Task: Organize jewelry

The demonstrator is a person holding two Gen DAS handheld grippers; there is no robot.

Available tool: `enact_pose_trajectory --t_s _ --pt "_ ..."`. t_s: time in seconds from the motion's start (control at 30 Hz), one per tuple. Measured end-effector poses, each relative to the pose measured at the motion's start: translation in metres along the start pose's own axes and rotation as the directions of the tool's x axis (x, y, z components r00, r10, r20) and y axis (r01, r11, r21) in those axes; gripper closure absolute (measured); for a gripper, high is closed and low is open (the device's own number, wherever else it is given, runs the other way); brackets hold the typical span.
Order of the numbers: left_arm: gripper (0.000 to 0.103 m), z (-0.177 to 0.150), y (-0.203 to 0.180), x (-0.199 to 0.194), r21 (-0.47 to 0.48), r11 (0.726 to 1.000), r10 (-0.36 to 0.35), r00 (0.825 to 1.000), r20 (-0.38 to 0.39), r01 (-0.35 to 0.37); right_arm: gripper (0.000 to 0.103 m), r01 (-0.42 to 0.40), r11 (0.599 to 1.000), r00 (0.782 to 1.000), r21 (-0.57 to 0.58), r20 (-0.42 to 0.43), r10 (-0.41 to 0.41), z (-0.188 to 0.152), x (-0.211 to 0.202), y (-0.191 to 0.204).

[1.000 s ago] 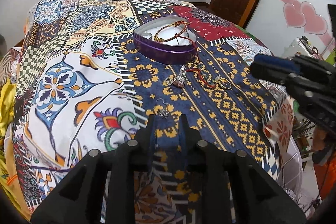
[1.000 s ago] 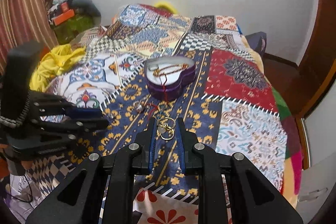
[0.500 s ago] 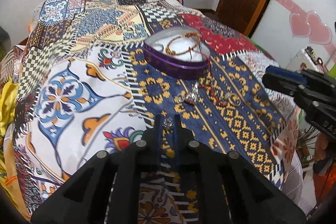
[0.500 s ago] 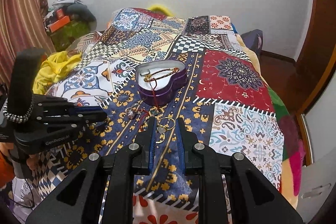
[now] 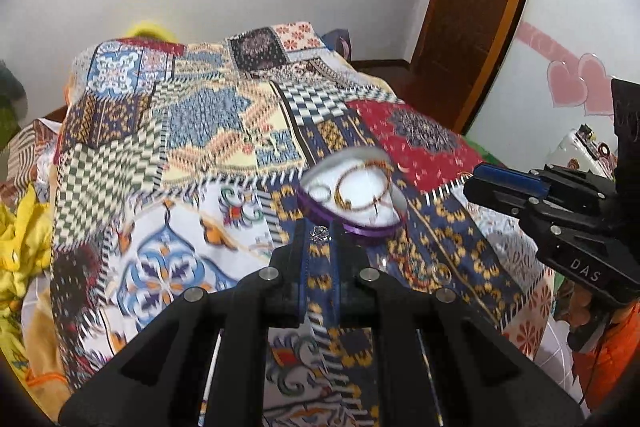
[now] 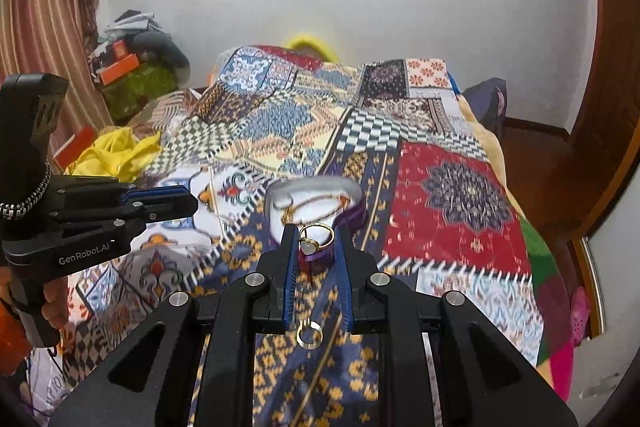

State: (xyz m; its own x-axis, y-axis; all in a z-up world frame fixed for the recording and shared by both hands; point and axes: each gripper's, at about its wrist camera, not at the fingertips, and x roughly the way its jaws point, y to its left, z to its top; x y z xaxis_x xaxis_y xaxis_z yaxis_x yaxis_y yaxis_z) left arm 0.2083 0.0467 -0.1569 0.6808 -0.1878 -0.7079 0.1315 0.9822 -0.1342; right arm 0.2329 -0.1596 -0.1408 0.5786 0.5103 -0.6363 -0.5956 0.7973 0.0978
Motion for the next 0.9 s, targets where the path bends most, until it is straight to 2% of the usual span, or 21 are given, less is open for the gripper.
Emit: enact_pose_trajectory --t_s 0.37,0.9 --pt "0.095 0.029 0.001 0.017 0.012 1.0 -0.015 0.999 0.036 0.015 0.087 -0.021 1.0 1.0 0.003 -0.002 0.021 0.024 0.028 -0.007" --pt "0.095 0.045 0.002 0.077 -0.005 0.998 -0.055 0.997 -0.055 0.055 0.087 -0.055 0.997 0.99 -0.047 -0.131 0.049 0.028 0.074 -0.015"
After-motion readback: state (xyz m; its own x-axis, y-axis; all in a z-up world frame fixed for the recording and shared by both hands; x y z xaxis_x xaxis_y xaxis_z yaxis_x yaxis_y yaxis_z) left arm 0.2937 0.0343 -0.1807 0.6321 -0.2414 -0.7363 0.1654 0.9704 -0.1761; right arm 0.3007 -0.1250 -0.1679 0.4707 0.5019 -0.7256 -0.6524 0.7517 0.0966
